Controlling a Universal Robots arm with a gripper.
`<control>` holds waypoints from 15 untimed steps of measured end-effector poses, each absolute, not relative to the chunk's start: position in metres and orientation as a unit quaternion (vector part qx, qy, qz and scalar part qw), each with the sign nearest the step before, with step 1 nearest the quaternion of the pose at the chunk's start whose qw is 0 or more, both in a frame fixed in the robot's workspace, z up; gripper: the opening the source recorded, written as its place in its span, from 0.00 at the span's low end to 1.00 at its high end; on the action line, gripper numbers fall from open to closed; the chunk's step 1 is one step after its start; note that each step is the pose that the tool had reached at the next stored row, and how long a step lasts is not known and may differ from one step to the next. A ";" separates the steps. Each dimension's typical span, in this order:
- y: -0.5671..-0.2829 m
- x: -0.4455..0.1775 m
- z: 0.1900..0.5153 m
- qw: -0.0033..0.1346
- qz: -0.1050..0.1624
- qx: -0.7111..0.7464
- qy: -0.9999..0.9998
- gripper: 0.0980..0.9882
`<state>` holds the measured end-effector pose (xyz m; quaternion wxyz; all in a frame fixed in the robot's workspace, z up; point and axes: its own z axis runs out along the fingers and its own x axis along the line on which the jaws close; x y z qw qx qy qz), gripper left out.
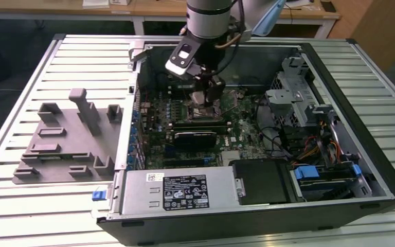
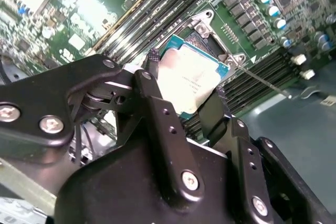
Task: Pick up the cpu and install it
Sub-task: 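Place the cpu into insertion slot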
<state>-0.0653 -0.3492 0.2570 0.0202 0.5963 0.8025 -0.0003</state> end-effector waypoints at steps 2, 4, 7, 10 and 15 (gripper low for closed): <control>-0.349 -0.065 0.257 0.020 -0.001 0.610 0.792 0.50; -0.349 -0.065 0.257 0.020 -0.001 0.624 0.781 0.50; -0.349 -0.065 0.257 0.020 -0.002 0.645 0.764 0.50; -0.349 -0.065 0.257 0.020 -0.002 0.665 0.747 0.50; -0.349 -0.065 0.257 0.020 -0.003 0.696 0.717 0.50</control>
